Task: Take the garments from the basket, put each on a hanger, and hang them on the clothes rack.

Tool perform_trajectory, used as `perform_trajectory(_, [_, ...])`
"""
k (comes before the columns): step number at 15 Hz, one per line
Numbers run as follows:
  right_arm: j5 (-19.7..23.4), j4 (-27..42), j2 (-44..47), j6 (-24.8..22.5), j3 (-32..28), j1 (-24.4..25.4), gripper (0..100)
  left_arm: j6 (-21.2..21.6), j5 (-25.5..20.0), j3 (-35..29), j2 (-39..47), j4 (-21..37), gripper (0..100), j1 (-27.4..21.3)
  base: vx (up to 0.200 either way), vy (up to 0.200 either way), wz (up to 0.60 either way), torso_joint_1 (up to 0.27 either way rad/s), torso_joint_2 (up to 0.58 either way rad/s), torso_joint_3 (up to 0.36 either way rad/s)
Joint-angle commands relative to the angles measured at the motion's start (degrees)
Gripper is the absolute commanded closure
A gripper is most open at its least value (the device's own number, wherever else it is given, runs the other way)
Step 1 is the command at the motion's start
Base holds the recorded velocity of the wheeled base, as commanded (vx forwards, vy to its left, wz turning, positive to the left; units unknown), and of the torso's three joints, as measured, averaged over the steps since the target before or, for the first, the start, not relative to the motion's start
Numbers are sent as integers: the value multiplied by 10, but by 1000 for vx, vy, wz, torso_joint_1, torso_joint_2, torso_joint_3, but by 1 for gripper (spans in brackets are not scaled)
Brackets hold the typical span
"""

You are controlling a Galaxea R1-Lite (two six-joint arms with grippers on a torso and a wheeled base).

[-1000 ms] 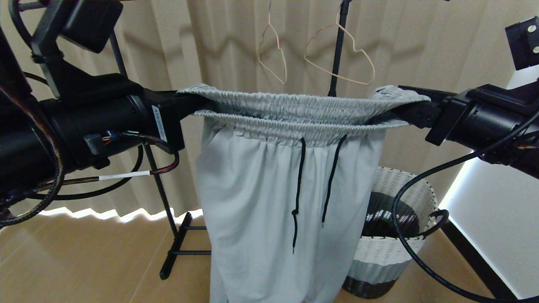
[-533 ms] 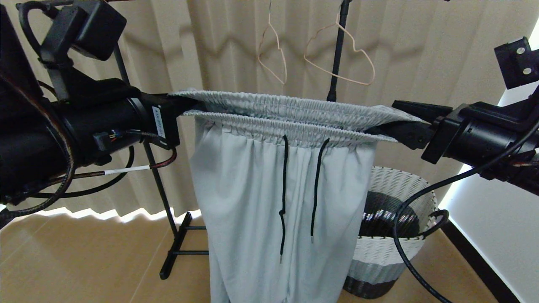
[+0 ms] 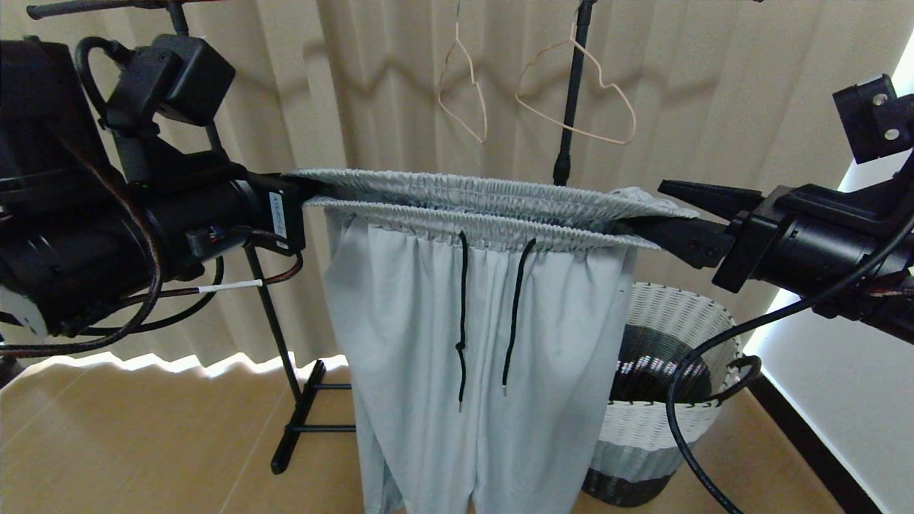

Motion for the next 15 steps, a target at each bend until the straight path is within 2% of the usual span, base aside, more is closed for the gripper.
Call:
perform_trajectory(1, [1,0,-1,0,1,1,0,4,9,0,13,0,100,7,0,0,0,0,0,0])
perform_trajectory(3, [2,0,0,0,15,17,0,20,37,2,25,-1,100,10,0,0,0,0,0,0])
perform_trajectory(6, [2,0,6,0,27,37,0,20,38,6,27,-1,100,8,0,0,0,0,0,0])
perform_trajectory(10, [-1,1,6,-19,43,30,0,20,39,26,15,-1,100,22,0,0,0,0,0,0])
perform_trajectory(13, [-27,1,-22,-106,118,-22,0,18,39,102,-87,10,100,53,0,0,0,0,0,0])
perform_trajectory(15, [-57,0,-42,-111,155,-46,0,12,38,162,-165,27,100,62,0,0,0,0,0,0])
